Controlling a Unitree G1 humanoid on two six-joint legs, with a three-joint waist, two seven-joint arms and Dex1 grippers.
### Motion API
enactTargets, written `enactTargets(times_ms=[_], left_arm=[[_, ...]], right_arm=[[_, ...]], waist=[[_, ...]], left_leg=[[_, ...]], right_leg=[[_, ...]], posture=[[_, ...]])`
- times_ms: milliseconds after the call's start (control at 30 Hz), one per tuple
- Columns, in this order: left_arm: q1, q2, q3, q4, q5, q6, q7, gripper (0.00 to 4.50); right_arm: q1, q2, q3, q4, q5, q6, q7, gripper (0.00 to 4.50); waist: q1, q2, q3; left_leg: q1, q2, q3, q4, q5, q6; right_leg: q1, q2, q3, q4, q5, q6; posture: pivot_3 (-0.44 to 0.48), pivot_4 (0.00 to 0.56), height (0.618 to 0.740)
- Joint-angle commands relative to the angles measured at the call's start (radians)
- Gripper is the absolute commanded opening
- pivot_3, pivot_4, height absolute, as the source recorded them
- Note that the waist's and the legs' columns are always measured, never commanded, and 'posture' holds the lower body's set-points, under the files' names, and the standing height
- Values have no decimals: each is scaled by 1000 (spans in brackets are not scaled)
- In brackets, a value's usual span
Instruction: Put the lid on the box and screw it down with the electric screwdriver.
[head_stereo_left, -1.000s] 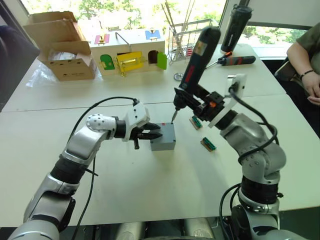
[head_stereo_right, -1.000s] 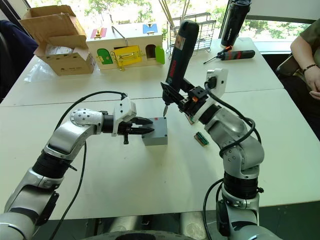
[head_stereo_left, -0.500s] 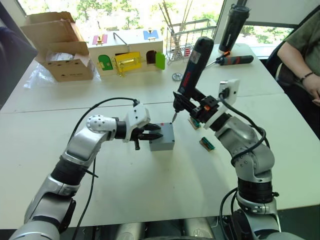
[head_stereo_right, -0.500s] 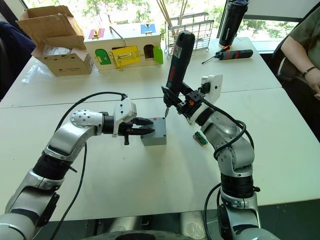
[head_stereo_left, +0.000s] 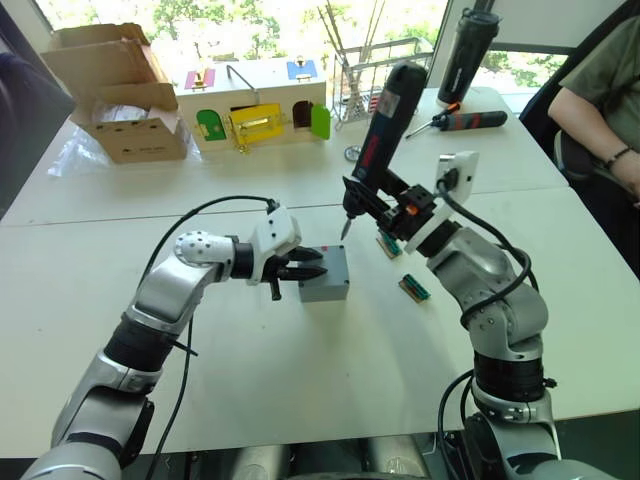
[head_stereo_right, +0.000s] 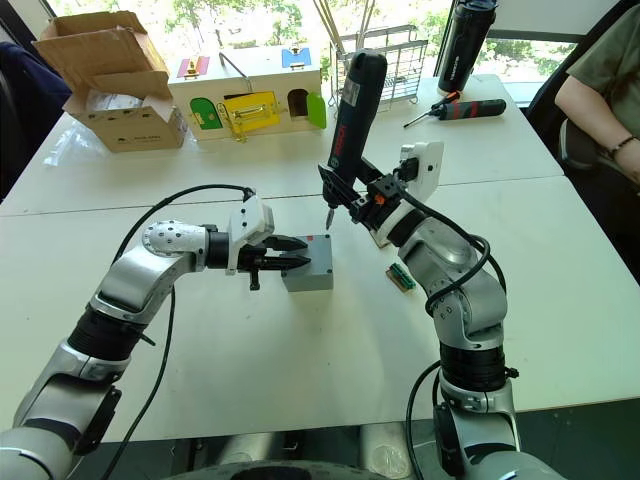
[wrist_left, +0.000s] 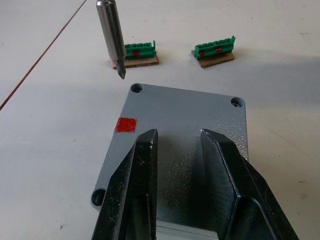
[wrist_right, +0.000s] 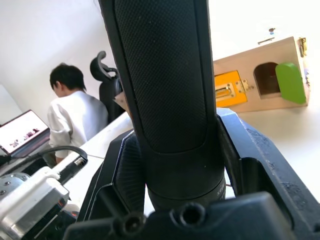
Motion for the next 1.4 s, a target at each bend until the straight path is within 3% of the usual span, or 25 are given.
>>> enactTargets(times_ms=[33, 600, 967, 1400], left_arm=[[6, -1, -12, 1, 11, 9, 3, 1343], [4, -2, -10, -2, 13, 11, 9, 1343], [8, -7, -22, 0, 21, 8, 7, 1343], [36, -16, -49, 2, 45, -5, 19, 1343]], right_arm=[[-10, -6, 1, -67, 23, -16, 0, 1760], [32, -38, 41, -37, -13, -53, 19, 1760], [49, -57, 172, 60, -131, -112, 52, 1760], [118, -46, 215, 109, -148, -88, 67, 1760]], waist=[[0, 0, 0], [-1, 0, 0], [-1, -3, -2], [0, -10, -20]], left_leg=[[0, 0, 0, 0, 0, 0], [0, 0, 0, 0, 0, 0], [2, 0, 0, 0, 0, 0], [28, 1, 0, -15, 0, 0]], right_leg=[[0, 0, 0, 0, 0, 0], [0, 0, 0, 0, 0, 0], [2, 0, 0, 0, 0, 0], [24, 0, 1, -10, 0, 0]], posture=[[0, 150, 740], [0, 150, 740], [0, 150, 740], [0, 150, 740]])
